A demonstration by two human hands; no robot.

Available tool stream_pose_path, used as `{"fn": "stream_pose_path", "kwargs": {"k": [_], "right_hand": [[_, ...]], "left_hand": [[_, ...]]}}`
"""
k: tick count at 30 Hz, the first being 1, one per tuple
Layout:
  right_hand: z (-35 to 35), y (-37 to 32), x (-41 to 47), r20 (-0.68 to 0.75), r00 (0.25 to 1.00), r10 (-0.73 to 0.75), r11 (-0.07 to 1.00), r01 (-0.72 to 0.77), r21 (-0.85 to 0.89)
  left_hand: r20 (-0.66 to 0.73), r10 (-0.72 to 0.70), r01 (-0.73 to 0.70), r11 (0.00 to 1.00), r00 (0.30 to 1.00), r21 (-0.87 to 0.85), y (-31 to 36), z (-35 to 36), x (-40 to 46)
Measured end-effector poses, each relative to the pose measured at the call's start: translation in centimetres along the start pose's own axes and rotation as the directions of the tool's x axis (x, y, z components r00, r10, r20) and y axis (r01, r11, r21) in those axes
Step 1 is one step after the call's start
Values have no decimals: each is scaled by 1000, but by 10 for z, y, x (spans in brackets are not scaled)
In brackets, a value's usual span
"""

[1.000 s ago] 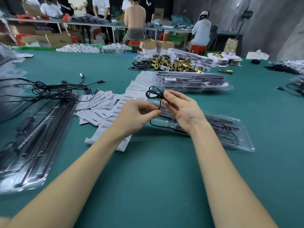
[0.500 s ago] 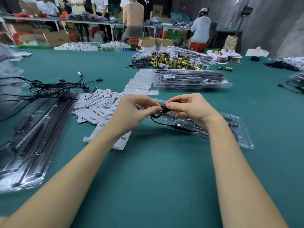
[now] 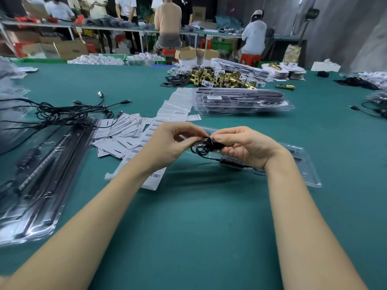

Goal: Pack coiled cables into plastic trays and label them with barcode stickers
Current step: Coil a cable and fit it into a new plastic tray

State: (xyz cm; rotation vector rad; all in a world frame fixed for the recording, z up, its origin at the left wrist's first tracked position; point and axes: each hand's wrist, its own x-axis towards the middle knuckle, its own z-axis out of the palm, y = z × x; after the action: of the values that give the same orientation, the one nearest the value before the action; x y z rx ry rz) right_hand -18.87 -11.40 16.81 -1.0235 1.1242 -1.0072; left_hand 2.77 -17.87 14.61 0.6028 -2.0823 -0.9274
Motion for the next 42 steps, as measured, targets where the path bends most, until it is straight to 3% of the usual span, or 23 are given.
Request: {"fn": "stream_pose_path", "kwargs": {"k": [5, 9, 11, 15, 21, 27, 32, 37, 42], "right_hand": [[23, 2, 11, -69, 997, -26, 966, 43, 255], [34, 3, 17, -179, 982, -57, 952, 107, 287], [37, 3, 18, -206, 973, -99, 961, 148, 235], [39, 2, 19, -230, 961, -154, 978, 115, -174], [35, -1, 14, -126, 983, -132, 990, 125, -60], [36, 0, 15, -112, 984, -139, 988, 130, -77], [32, -2, 15, -83, 986, -146, 982, 134, -133], [33, -1, 16, -103, 980, -170, 912, 116, -394], [38, 1, 20, -131, 963, -236, 860, 144, -490]], "left_hand": [[-78, -72, 63, 992, 994, -111, 0, -6, -2], [38, -89, 91, 993, 995, -78, 1, -17, 1], [94, -113, 125, 983, 989, -133, 4, -20, 1], [11, -137, 137, 979, 991, -151, 5, -19, 1], [-8, -50, 48, 987, 999, -151, 1, -18, -3], [-25, 227, -218, 955, 974, 202, -1, -15, -6], [-36, 357, -314, 862, 933, 398, -6, -9, -8], [6, 365, -321, 809, 931, 492, -9, -7, -10], [49, 232, -224, 831, 971, 509, -2, -16, -4]]}}
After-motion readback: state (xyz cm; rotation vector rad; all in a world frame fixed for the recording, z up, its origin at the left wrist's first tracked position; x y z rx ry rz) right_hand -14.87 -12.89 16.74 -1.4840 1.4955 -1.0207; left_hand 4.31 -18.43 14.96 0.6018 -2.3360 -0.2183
